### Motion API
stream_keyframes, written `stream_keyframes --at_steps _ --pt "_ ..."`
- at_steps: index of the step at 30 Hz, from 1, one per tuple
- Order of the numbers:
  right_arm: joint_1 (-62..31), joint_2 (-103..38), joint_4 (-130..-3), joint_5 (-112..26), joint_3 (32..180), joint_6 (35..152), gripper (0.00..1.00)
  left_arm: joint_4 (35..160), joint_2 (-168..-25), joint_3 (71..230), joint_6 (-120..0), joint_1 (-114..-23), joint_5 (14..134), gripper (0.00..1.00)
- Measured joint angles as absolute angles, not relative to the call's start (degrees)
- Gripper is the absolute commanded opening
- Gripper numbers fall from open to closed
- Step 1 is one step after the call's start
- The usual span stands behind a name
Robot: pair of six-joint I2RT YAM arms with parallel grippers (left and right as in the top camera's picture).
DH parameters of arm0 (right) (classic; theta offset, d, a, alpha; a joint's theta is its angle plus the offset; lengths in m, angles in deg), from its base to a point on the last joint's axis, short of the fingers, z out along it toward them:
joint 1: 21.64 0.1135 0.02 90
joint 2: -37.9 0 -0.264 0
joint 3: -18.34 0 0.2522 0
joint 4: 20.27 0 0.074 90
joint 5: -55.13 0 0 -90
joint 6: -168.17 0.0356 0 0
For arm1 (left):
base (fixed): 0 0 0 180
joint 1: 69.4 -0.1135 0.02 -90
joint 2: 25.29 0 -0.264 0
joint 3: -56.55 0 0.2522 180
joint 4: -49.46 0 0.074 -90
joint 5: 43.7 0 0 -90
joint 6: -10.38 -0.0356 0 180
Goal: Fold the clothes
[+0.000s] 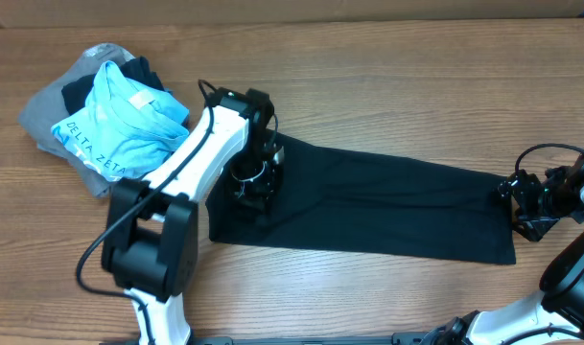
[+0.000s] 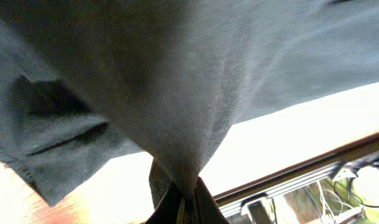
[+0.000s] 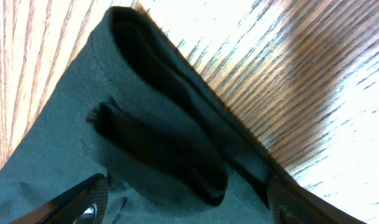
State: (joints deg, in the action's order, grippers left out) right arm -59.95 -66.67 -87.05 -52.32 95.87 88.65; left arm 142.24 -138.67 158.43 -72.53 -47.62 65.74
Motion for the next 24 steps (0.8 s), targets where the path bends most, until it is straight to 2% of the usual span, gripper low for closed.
stream_keyframes --at_steps 14,15,16,17,18,20,24 --pt "-59.9 -66.7 -87.0 -52.6 95.9 88.7 0.85 142.7 -134.4 158.1 -72.5 -44.1 65.0 0.06" --pt "-59.9 -66.7 -87.0 -52.6 95.9 88.7 0.85 142.5 -134.4 157.8 -72.5 -43.6 64.8 0.16" --pt "-59.9 -66.7 -87.1 -52.6 95.9 88.7 0.85 142.2 -134.4 157.3 -72.5 -43.0 64.3 0.36" --pt "-59.9 -66.7 -87.0 -52.6 95.9 88.7 0.85 142.0 -134.4 156.9 -72.3 -42.5 63.8 0.49" --pt "-59.9 -66.7 -87.0 -52.6 95.9 88.7 0.85 142.0 -134.4 156.6 -72.0 -42.1 63.2 0.55" --pt "-59.9 -66.7 -87.0 -52.6 95.9 88.6 0.85 141.8 -134.4 156.3 -71.5 -41.9 61.5 0.59" --pt "-59.9 -66.7 -87.0 -52.7 95.9 88.6 0.85 141.6 -134.4 156.2 -70.3 -42.3 57.8 0.56"
